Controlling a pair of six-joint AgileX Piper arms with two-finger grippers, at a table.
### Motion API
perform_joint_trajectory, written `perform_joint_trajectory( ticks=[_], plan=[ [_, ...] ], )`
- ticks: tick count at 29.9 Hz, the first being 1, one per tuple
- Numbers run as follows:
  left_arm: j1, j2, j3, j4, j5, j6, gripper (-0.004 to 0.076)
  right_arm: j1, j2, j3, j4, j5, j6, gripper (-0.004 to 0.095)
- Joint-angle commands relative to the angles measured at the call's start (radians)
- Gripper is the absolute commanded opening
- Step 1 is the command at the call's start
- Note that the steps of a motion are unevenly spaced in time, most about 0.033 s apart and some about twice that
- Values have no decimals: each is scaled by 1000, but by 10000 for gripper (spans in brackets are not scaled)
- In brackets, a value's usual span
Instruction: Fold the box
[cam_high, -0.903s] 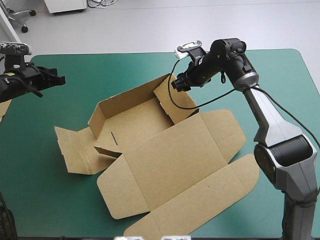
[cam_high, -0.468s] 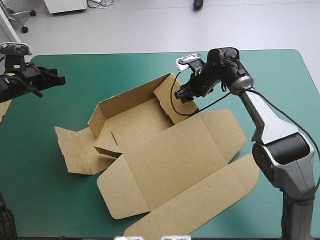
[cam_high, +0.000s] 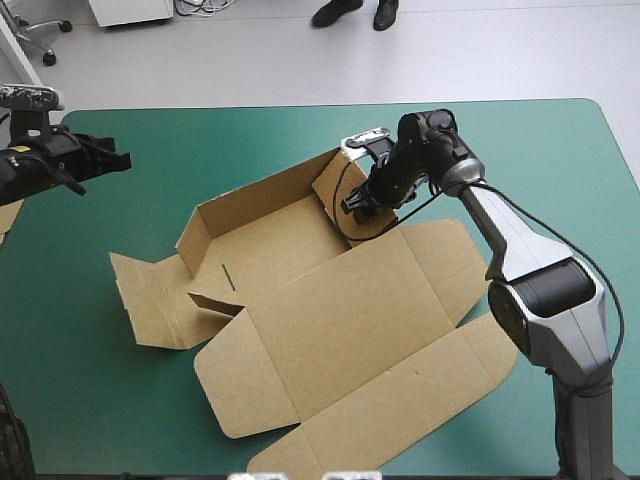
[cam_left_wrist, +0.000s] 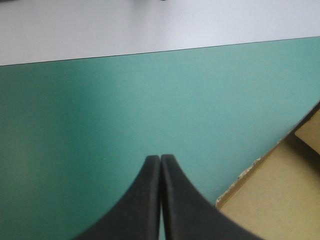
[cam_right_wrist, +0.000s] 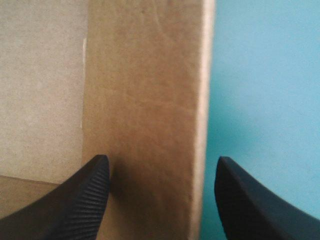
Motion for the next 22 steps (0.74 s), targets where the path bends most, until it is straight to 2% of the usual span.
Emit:
perform_joint_trajectory(
  ticks=[1,4,7,10,11,12,17,22],
  plan=[
    [4,-30,-35,-37,-41,2,-15,8,-38,-22,11,8,-3,581],
    [4,-30,-35,-37,-36,2,-15,10,-33,-22,-15,8,11,562],
    [4,-30,-35,-37,-36,2,-15,10,-33,-22,-29,8,24,434],
    [4,-30,-35,-37,-34,2,-15,10,-33,-22,-38,8,26,132],
    [4,-30,-35,-37,-32,2,-15,10,-33,-24,-38,8,26,3],
    [4,-30,-35,-33,-32,2,-15,10,-33,-24,-42,8,30,-24],
    [4,-30,-35,-33,-30,2,-15,6,-59,-24,-77,8,74,-23],
    [4,-30,-35,-33,-23,2,-15,-60,-95,-35,-72,8,144,-32]
  ],
)
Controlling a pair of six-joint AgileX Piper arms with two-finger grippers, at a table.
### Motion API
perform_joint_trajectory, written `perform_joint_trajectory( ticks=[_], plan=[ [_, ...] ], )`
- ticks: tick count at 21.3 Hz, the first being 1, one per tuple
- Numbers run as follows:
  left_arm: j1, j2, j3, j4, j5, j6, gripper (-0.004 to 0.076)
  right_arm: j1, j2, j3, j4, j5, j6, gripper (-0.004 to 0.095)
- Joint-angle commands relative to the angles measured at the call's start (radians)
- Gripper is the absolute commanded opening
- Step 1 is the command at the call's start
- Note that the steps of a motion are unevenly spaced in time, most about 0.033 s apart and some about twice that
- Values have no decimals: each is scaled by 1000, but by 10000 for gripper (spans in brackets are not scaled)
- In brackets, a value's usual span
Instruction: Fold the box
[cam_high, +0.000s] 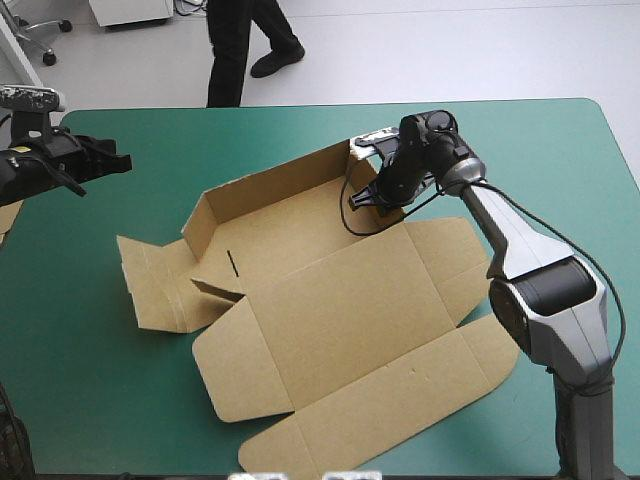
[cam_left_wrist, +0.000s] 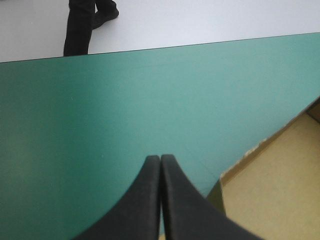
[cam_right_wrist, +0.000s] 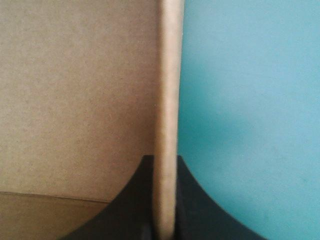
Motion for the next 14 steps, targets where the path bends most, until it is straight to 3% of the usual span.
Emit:
perform_joint_trajectory(
  ticks=[1,7,11,14],
  plan=[
    [4,-30,-35,-36,-36,2,-15,-57,-107,-40,11,8,45,-32],
    [4,-30,-35,-36,-38,2,-15,-178,-199,-64,21,8,48,-32],
    [4,-28,-35,-43,-38,0,-15,-234,-256,-64,163,8,-8,-32],
    [4,-22,-31,-57,-44,-2,-15,-275,-312,-64,186,8,-18,-32]
  ],
)
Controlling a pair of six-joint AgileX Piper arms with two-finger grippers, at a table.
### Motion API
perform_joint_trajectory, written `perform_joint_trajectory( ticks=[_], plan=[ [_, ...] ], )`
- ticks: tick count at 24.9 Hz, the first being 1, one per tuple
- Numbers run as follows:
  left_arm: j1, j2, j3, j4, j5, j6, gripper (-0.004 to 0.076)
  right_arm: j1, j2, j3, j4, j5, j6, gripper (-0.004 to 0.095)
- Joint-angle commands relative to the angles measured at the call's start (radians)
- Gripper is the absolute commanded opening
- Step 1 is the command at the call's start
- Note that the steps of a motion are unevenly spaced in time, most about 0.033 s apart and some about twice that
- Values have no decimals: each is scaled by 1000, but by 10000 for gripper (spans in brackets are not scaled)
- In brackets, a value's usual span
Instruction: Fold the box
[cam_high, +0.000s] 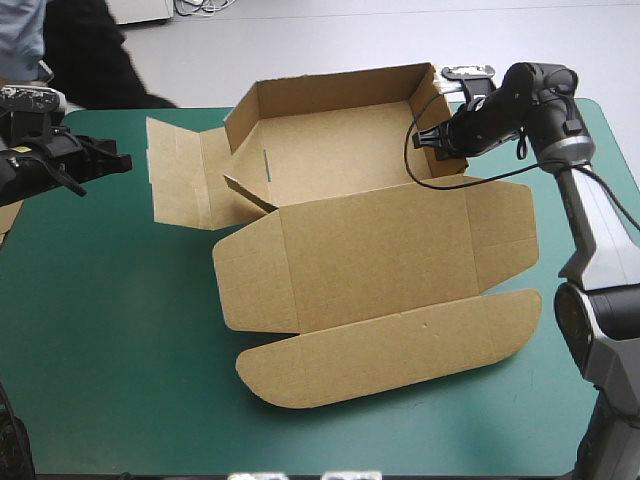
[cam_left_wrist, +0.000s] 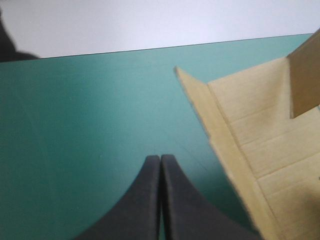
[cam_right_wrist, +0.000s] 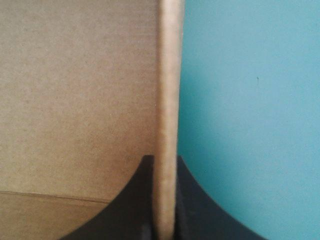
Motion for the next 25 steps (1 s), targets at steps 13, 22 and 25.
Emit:
perform_joint_trajectory(
  ticks=[13,22,25],
  plan=[
    [242,223,-29,-532,190,100,-15,-84,-231,-37,323,3,-99,-32],
    [145,274,-14,-658,331,195,-15,-39,-231,-37,392,1,-129,-32],
    [96,296,-8,-703,368,224,-15,-15,-229,-37,391,-1,-133,-31]
  ],
)
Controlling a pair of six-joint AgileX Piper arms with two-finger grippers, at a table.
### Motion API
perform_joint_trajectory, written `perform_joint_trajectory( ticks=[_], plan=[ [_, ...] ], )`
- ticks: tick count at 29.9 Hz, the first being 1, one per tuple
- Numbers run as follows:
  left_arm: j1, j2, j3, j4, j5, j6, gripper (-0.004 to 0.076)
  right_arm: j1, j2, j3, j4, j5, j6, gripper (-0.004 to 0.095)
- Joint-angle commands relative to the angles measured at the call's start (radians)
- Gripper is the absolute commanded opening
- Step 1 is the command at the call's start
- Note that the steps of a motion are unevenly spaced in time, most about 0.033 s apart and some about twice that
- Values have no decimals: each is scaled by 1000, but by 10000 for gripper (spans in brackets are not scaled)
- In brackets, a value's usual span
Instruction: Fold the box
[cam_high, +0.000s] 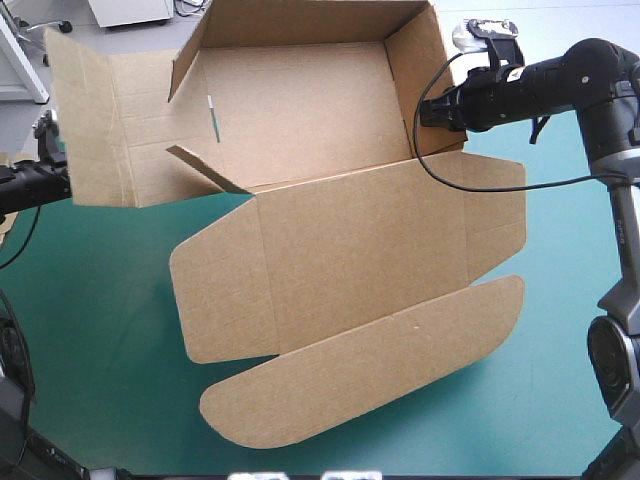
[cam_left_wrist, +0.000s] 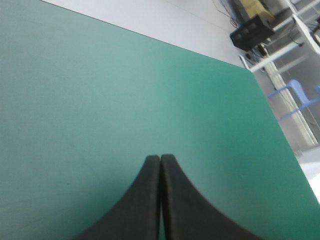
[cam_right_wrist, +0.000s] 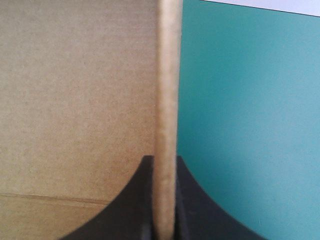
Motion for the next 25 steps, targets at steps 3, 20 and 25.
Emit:
perform_joint_trajectory(
  ticks=[3,20,25],
  plan=[
    [-70,-11,-17,-142,88,34,-15,28,-40,-33,71,-7,-7,-31],
    [-220,-46,-17,-194,157,20,-15,32,45,-33,-6,-40,-5,-32],
    [-261,-73,-19,-197,157,6,-15,32,71,-33,-30,-40,6,-32]
  ],
)
